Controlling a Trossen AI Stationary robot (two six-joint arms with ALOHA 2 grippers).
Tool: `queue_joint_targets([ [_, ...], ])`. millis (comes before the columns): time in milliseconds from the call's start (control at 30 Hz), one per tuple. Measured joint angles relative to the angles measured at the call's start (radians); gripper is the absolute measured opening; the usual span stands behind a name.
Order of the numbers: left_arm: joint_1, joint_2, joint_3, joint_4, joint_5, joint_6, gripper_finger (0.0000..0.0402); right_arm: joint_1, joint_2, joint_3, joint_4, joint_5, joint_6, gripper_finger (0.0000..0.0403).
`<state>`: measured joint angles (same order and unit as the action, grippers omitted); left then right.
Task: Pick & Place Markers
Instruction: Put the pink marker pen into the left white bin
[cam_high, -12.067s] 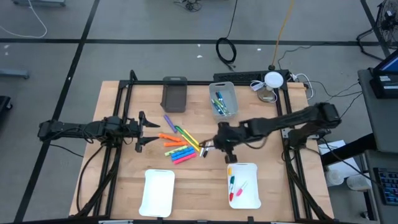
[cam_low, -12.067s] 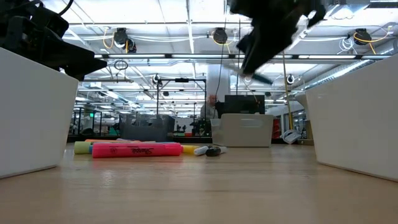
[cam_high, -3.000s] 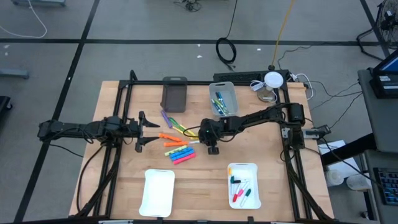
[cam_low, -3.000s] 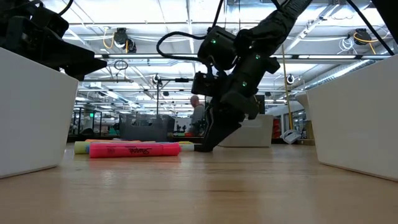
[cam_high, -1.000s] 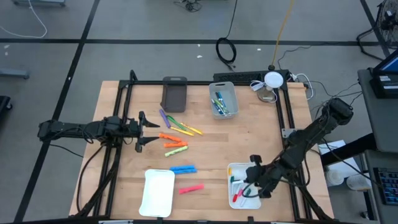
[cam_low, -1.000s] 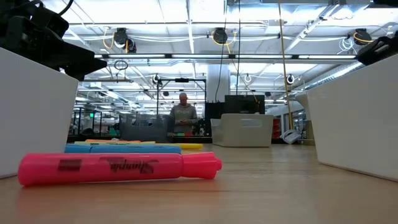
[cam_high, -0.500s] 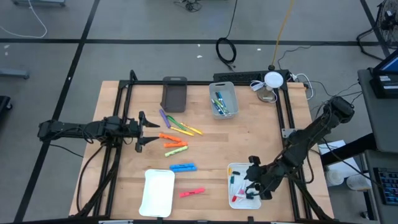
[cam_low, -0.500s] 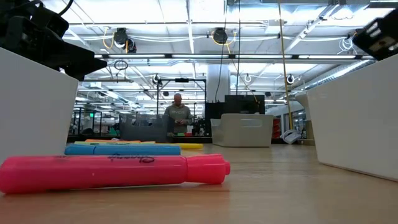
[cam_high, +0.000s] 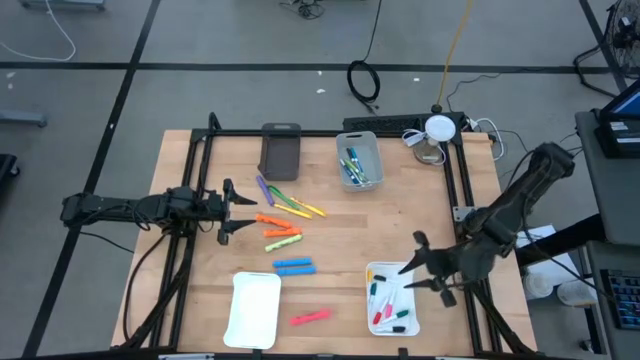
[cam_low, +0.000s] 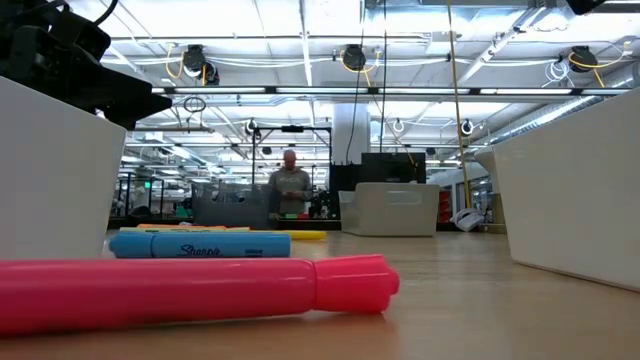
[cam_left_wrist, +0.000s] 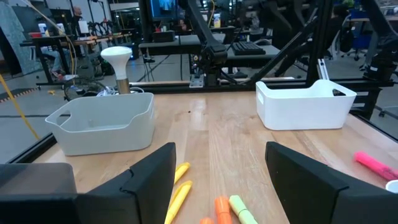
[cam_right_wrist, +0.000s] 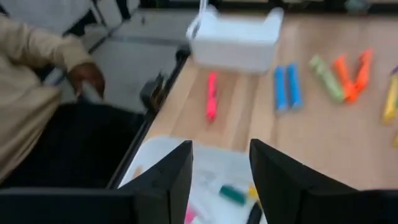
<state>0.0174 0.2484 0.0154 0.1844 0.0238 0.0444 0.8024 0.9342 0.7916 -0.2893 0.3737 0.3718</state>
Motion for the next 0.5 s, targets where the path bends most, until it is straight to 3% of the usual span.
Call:
queue_joint_targets([
  [500,0.000,0.000,0.000,0.000,0.000,0.000,0.0251,0.005,-0.416,-0.398,0.302,0.062,-0.110,0.0145],
])
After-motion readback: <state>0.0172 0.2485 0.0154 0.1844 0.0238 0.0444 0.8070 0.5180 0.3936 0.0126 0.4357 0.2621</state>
